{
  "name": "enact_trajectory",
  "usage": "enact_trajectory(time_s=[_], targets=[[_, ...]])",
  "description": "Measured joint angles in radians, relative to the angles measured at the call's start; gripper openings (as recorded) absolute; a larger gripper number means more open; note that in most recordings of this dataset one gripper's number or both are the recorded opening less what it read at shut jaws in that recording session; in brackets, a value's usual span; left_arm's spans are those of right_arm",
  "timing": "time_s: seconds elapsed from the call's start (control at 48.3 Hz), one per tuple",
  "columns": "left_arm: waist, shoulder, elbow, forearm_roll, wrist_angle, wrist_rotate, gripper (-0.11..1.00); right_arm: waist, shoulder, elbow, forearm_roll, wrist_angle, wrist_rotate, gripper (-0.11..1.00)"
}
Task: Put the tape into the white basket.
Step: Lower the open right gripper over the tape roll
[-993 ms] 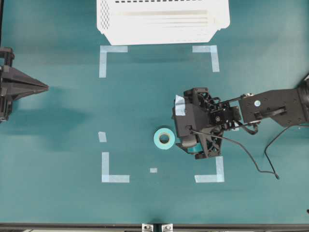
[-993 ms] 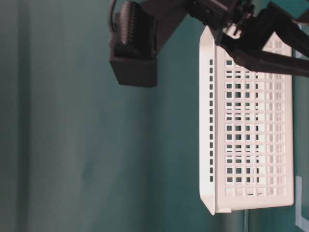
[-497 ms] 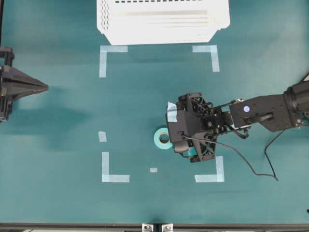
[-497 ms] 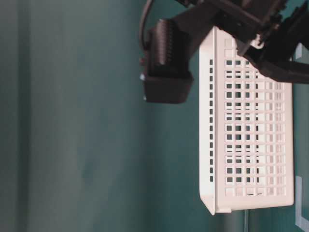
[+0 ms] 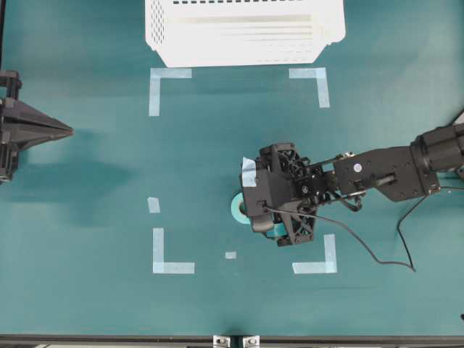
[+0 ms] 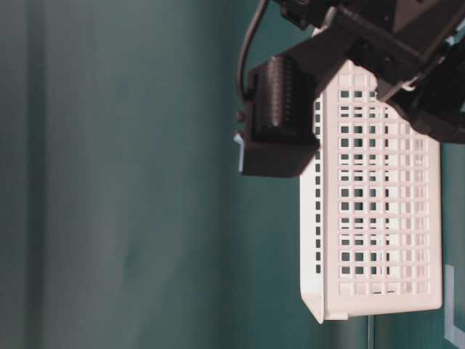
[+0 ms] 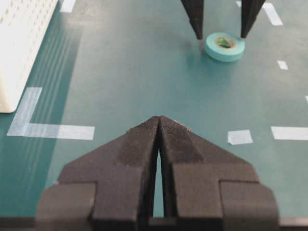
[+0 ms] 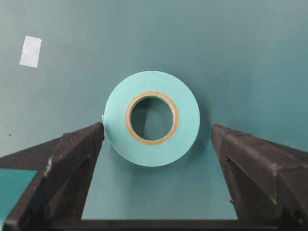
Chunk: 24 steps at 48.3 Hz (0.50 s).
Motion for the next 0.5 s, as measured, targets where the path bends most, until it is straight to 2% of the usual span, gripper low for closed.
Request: enact_trajectory(time_s=[0.497], targets=[[0.000,0.000,0.000,0.000,0.000,0.000,-0.11,0.009,0.018,-0.014,0.000,-0.002,0.003,0.97]])
